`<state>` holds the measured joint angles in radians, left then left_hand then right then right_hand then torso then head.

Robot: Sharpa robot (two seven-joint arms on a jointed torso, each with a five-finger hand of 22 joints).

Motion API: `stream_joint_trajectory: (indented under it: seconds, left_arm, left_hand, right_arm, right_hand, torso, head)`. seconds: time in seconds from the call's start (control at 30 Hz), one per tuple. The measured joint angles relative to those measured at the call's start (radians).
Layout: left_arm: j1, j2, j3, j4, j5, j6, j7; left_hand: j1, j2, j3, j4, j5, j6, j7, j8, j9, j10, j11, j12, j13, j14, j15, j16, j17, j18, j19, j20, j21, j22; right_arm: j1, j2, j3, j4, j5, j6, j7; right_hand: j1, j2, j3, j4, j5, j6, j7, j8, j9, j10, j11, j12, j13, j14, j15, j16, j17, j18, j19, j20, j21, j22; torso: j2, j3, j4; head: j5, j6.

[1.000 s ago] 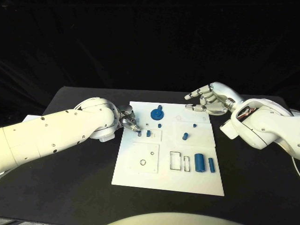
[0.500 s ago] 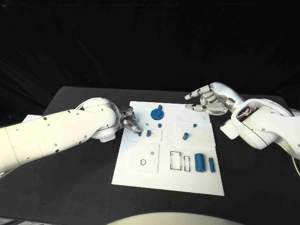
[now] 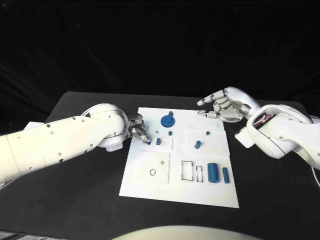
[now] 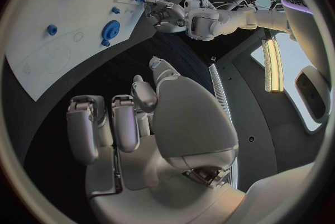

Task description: Assemble the parts on the task board

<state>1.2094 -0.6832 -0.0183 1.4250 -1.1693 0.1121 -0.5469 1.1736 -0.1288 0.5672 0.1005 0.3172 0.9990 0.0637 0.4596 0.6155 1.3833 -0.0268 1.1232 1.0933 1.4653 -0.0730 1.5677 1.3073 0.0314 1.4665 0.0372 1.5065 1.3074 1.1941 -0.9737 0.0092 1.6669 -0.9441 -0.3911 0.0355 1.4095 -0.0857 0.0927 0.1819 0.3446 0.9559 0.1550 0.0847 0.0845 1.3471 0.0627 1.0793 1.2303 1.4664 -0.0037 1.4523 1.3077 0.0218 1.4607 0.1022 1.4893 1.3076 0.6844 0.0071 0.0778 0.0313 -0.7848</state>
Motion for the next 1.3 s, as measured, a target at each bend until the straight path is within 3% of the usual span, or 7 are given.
stream_joint_trajectory:
  seconds: [0.9, 1.0, 1.1, 1.3]
  left_arm:
    - [0.002, 0.015, 0.002, -0.016, 0.000, 0.014, -0.006]
    - [0.003, 0.021, 0.002, -0.025, 0.004, 0.022, -0.010]
    - [0.004, 0.026, 0.003, -0.032, 0.010, 0.031, -0.016]
    - [0.006, 0.031, 0.003, -0.041, 0.022, 0.047, -0.025]
  left_hand:
    - [-0.007, -0.007, 0.008, -0.003, 0.013, 0.009, -0.005, 0.005, -0.003, 0.005, -0.002, 0.000, -0.001, 0.000, 0.000, 0.000, 0.001, 0.000, 0.000, 0.000, 0.004, 0.000]
    - [-0.015, 0.001, 0.009, -0.004, 0.037, 0.013, -0.008, 0.005, -0.004, 0.006, -0.002, 0.000, -0.001, 0.000, 0.000, 0.000, 0.001, 0.000, 0.000, 0.000, 0.004, 0.000]
    - [-0.025, -0.007, 0.010, -0.004, 0.062, 0.017, -0.009, 0.008, -0.006, 0.011, -0.004, 0.000, -0.001, 0.000, 0.000, 0.000, 0.001, 0.000, 0.000, 0.000, 0.004, 0.000]
    - [-0.046, -0.007, 0.017, -0.018, 0.065, 0.017, -0.009, 0.008, -0.006, 0.016, -0.009, 0.000, -0.001, 0.000, 0.000, 0.000, 0.001, 0.000, 0.000, 0.000, 0.004, 0.000]
  right_arm:
    - [0.000, 0.000, 0.000, 0.001, 0.001, 0.001, 0.000]
    - [0.000, 0.000, 0.000, 0.001, 0.001, 0.001, 0.000]
    - [0.000, 0.000, 0.000, 0.002, 0.001, 0.001, 0.000]
    - [0.000, -0.002, 0.000, 0.004, 0.001, 0.001, 0.000]
  right_hand:
    - [0.000, 0.000, 0.000, 0.000, 0.000, 0.000, 0.000, 0.000, 0.000, 0.000, 0.000, 0.000, 0.000, 0.000, 0.000, 0.000, 0.000, 0.000, 0.000, 0.000, 0.000, 0.000]
    - [0.000, 0.000, 0.000, 0.000, 0.000, 0.000, 0.000, 0.000, 0.000, 0.000, 0.000, 0.000, 0.000, 0.000, 0.000, 0.000, 0.000, 0.000, 0.000, 0.000, 0.000, 0.000]
    - [0.000, 0.000, 0.000, 0.000, 0.000, 0.000, 0.000, 0.000, 0.000, 0.000, 0.000, 0.000, 0.000, 0.000, 0.000, 0.000, 0.000, 0.000, 0.000, 0.000, 0.000, 0.000]
    - [0.000, 0.000, 0.000, 0.000, 0.000, 0.000, 0.000, 0.000, 0.000, 0.000, 0.000, 0.000, 0.000, 0.000, 0.000, 0.000, 0.000, 0.000, 0.000, 0.000, 0.000, 0.000]
  torso:
    - [0.001, -0.0002, -0.0001]
    - [0.001, 0.0000, -0.0003]
    - [0.001, 0.0002, -0.0003]
    - [0.001, 0.0008, -0.0007]
  head:
    - [-0.003, -0.001]
    - [-0.003, -0.002]
    - [-0.004, -0.003]
    - [-0.006, -0.005]
